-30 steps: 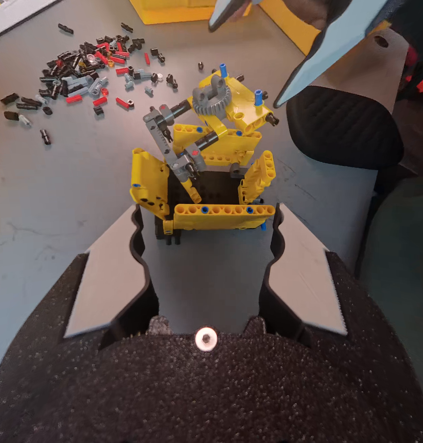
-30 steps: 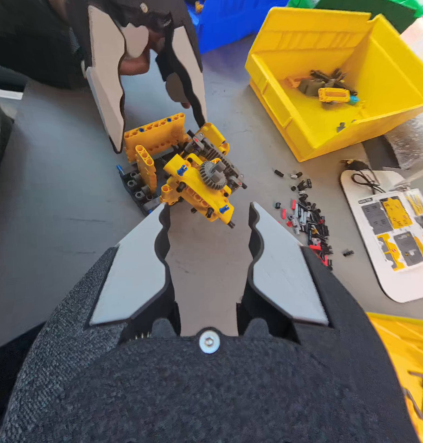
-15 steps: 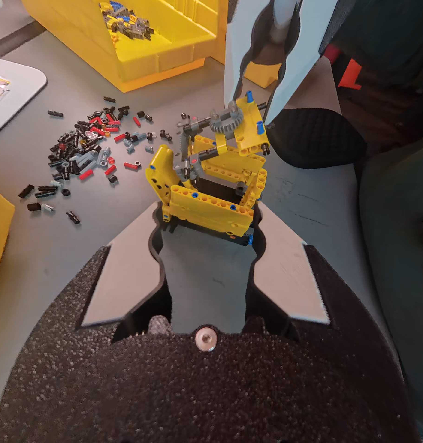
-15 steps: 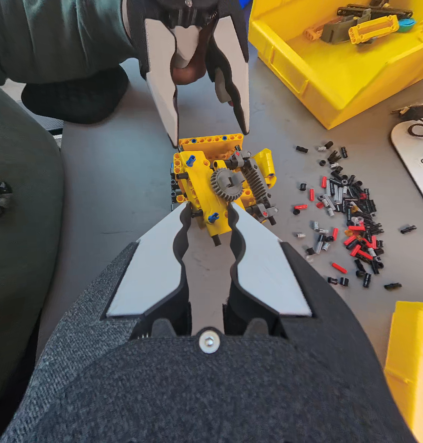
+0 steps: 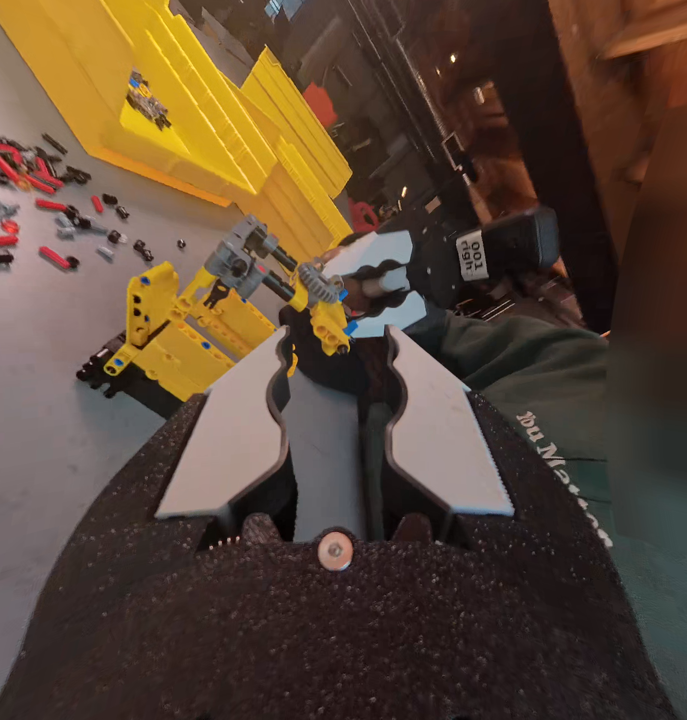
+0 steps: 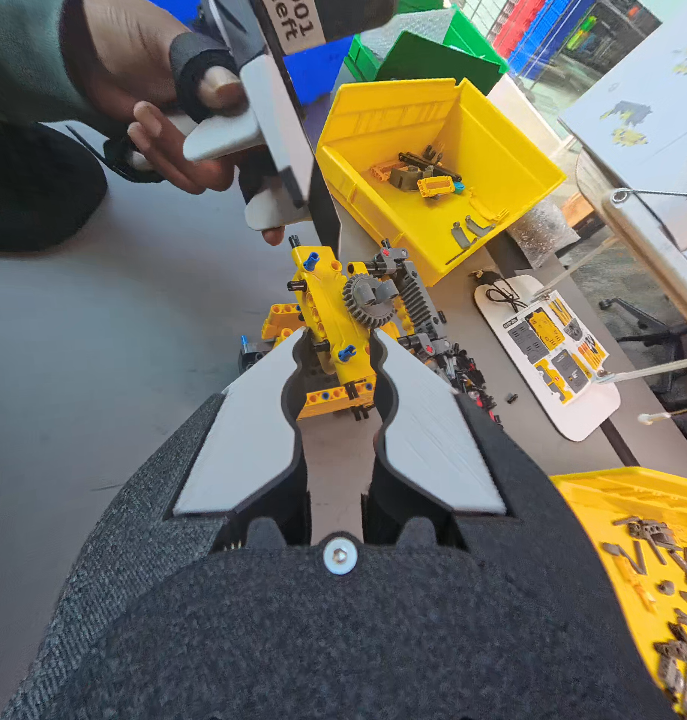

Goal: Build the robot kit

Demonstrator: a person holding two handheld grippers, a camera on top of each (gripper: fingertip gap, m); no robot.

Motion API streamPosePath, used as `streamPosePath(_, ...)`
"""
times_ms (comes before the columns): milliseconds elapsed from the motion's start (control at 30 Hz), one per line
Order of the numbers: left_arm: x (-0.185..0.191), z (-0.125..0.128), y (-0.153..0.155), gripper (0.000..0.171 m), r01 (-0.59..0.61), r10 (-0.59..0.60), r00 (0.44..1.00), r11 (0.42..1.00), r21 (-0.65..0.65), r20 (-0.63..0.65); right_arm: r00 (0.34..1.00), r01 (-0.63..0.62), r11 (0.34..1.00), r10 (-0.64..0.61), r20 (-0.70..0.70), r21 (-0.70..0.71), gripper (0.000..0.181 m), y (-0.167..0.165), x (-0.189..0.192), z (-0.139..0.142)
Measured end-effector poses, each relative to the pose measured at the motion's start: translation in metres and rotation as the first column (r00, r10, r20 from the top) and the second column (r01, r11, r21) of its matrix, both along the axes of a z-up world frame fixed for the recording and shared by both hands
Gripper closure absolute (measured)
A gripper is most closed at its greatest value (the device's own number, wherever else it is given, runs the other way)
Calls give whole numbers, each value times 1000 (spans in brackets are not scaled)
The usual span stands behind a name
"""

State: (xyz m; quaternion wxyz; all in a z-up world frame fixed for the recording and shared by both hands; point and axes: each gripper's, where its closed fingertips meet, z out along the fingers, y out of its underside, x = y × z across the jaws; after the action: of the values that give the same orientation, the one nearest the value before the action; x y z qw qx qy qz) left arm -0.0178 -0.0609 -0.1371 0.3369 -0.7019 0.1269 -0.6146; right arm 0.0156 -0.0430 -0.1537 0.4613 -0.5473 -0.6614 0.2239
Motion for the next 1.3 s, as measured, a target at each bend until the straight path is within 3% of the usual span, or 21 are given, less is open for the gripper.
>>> streamPosePath(100, 5, -23, 6, 131, 3, -5, 999, 998, -67, -37, 999, 39, 998, -39, 10, 39, 152, -6, -3, -13)
streamPosePath(267, 13, -32, 14, 150, -5, -1, 992, 999, -51, -125, 997, 52, 998, -54, 56, 47, 152, -7, -3, -19)
streamPosePath(433, 13, -37, 15, 152, 0, -8, 989, 999, -54, -151, 994, 41, 999, -44, 96, 27, 152, -6, -2, -24)
streamPosePath(667, 14, -38, 16, 153, 21, -28, 985, 999, -42, -168, 995, 0, 976, 21, 95, -220, 149, -10, 1, -23)
streamPosePath(867, 15, -38, 19, 153, 30, -32, 989, 999, -19, -147, 997, 13, 891, 21, 70, -454, 154, -7, 2, -20)
streamPosePath(1300, 19, -35, 22, 153, 62, -48, 989, 993, 100, -140, 987, 62, 920, 0, 159, -387, 158, -4, 7, -20)
